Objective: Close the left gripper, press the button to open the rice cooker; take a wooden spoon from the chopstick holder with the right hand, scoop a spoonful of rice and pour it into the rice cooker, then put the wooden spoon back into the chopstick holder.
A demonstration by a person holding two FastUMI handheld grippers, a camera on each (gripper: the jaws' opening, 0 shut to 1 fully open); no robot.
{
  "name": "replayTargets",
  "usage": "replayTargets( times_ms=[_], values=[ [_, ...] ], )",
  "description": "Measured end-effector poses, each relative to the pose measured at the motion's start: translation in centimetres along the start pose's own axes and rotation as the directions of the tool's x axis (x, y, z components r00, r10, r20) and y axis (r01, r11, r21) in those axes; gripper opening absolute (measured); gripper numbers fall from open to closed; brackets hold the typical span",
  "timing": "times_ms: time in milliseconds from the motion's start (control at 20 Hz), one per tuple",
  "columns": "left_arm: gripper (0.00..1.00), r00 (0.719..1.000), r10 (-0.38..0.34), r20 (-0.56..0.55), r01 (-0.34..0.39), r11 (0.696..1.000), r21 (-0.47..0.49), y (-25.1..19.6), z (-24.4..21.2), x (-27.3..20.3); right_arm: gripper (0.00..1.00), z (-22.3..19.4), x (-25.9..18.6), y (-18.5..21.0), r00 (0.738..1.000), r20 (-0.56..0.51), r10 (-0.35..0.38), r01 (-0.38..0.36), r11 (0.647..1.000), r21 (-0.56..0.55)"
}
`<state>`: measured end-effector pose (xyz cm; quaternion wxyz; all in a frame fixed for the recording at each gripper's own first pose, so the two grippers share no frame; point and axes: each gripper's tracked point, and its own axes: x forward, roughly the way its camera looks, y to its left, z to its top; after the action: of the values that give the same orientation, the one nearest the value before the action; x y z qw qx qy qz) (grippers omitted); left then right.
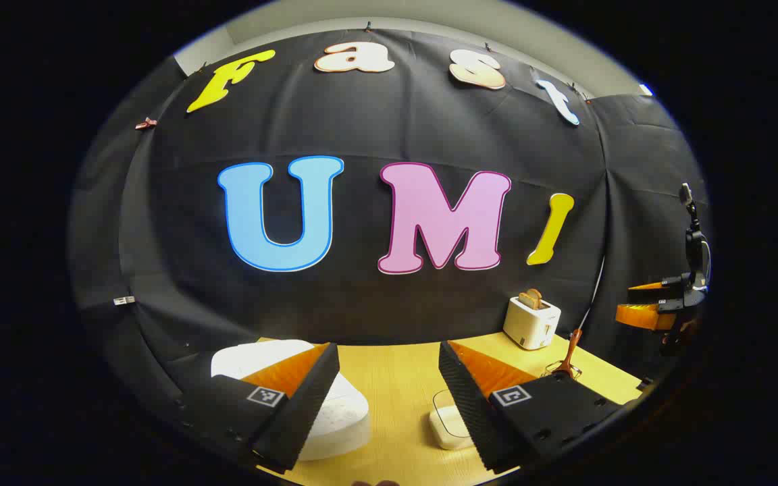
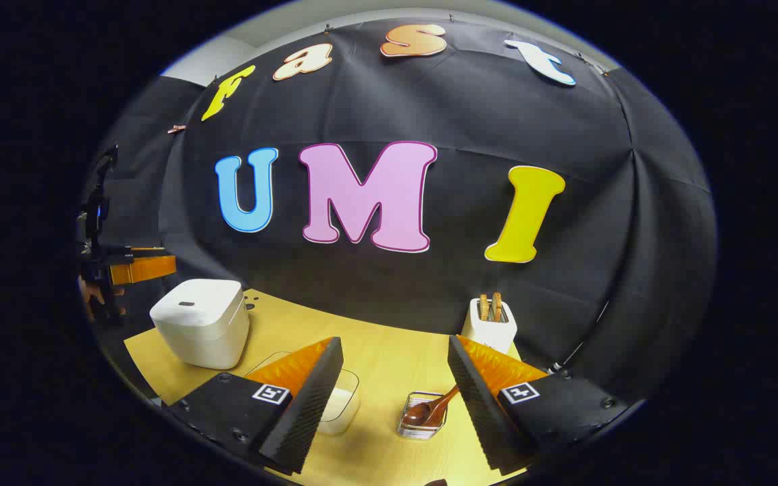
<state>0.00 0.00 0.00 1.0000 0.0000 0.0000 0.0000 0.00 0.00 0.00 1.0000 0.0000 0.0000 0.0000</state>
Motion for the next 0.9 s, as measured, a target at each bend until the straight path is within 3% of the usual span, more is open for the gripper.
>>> replayTargets(
  times_ms=[800, 850, 900],
  values=[
    [0.96, 1.000, 0.009, -0.006, -0.009, 1.000, -0.029, 0.5, -0.1, 0.1, 0.97, 0.0, -0.2, -0.5, 1.000, -0.001, -0.006, 0.006, 1.000, 0.001],
    [0.93, 1.000, 0.013, 0.002, -0.013, 0.999, -0.038, 0.9, 0.3, 0.1, 0.97, -0.1, -0.3, -0.5, 1.000, -0.004, -0.008, 0.008, 1.000, 0.000],
    [0.81, 1.000, 0.014, 0.008, -0.014, 0.999, -0.037, 1.2, 0.6, 0.0, 0.97, -0.2, -0.3, -0.6, 1.000, -0.006, -0.010, 0.010, 1.000, -0.001]
  ],
)
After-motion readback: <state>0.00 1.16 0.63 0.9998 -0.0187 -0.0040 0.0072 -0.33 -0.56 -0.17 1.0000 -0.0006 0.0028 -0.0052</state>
